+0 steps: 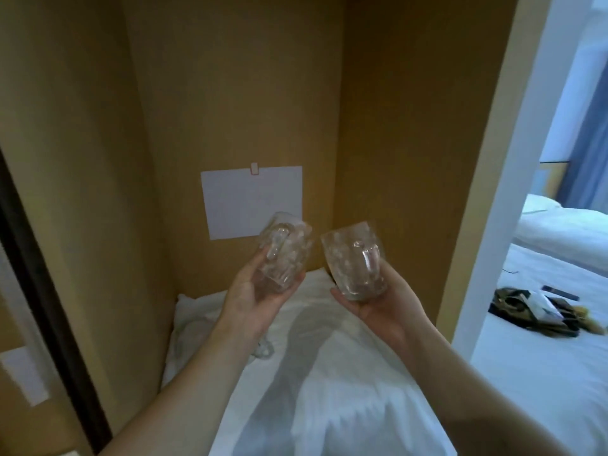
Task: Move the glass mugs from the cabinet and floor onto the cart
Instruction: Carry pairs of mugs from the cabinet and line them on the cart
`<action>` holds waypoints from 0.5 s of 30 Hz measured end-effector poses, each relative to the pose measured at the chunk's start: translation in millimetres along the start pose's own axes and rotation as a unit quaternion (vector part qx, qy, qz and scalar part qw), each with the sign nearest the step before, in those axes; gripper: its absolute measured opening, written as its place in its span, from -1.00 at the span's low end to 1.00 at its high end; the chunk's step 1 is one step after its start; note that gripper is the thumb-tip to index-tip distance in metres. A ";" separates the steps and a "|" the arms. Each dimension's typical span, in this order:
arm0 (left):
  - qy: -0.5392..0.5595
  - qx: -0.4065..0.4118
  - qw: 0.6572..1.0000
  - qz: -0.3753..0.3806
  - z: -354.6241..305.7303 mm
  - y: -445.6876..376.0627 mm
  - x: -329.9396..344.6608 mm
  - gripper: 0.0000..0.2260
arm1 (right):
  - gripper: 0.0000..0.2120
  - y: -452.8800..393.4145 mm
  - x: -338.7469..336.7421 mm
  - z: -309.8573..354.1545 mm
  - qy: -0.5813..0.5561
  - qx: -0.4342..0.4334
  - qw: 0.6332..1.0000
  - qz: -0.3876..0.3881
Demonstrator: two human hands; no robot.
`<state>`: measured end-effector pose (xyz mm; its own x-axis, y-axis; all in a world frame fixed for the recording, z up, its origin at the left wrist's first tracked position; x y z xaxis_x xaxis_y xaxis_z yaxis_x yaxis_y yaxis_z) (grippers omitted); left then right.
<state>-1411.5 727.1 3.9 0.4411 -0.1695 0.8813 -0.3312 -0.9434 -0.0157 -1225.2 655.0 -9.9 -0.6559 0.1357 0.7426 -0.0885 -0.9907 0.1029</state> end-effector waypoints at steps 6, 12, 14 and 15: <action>0.049 -0.062 0.993 0.082 46.4 22.9 34.9 -0.40 | -0.40 59.9 -9.5 22.0 -0.029 -0.025 0.995 0.089; 0.023 -0.128 0.975 0.179 110.4 47.3 73.2 -0.33 | -0.13 119.5 -39.9 70.1 -0.005 -0.101 0.991 0.088; 0.009 -0.149 0.969 0.197 137.3 56.9 89.4 -0.61 | 0.02 140.4 -57.5 91.3 -0.007 -0.126 0.989 0.075; 0.002 -0.161 0.968 0.193 153.1 61.7 97.2 -0.69 | 0.02 152.5 -67.6 102.7 -0.015 -0.141 0.987 0.073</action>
<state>-1261.3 608.8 16.3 0.2300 -0.4899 0.8409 -0.7139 -0.6722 -0.1963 -1117.3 494.9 23.5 -0.6542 -0.0127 0.7562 -0.2026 -0.9604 -0.1914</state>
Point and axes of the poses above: each hand's wrist, its own y-axis away from the middle knuckle, its own x-axis out of the palm, z = x × y, the point moved 6 cm from there along -y, towards the middle knuckle, and after that the axes turned 7 degrees about x, right-handed, at the moved point
